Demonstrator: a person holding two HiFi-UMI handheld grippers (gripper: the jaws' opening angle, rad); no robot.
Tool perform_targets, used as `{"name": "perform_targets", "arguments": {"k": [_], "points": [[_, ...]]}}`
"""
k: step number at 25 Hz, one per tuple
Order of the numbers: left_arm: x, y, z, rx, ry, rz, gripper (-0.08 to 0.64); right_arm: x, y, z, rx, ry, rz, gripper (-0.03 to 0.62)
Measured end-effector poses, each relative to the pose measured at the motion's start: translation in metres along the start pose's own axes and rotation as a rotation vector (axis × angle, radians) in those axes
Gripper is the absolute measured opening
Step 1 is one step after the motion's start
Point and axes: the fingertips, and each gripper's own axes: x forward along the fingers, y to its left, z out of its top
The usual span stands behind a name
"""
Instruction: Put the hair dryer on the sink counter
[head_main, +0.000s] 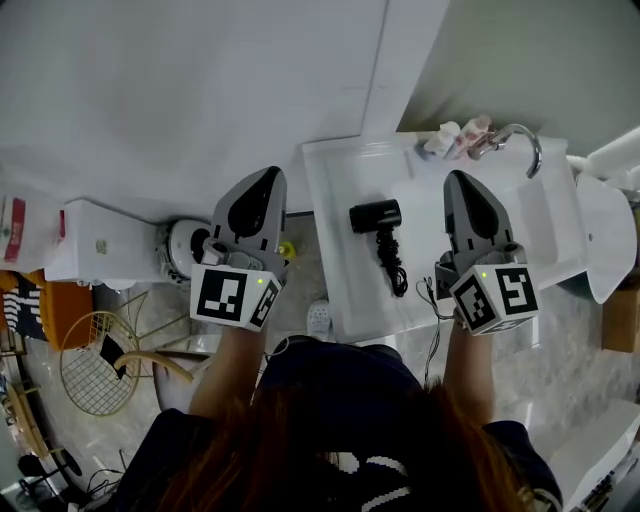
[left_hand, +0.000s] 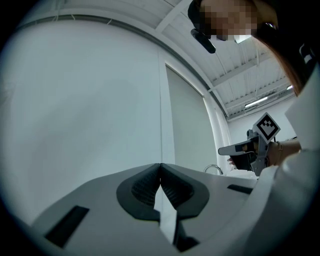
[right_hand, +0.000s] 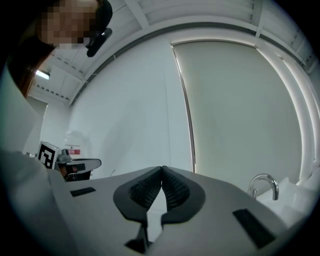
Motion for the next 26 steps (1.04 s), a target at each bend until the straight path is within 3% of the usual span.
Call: {"name": "perform_targets", "arguments": {"k": [8, 26], "points": [[-0.005, -0.005, 0.026, 0.013, -0.048, -0.006, 0.018, -0.020, 0.019, 0.036, -0.045, -0.102, 0.008, 0.014], [-0.014, -0.016, 0.024, 0.018, -0.042, -0.027, 0.018, -0.025, 0.030, 0.025, 0.026, -0.053, 0.049, 0.014]]}}
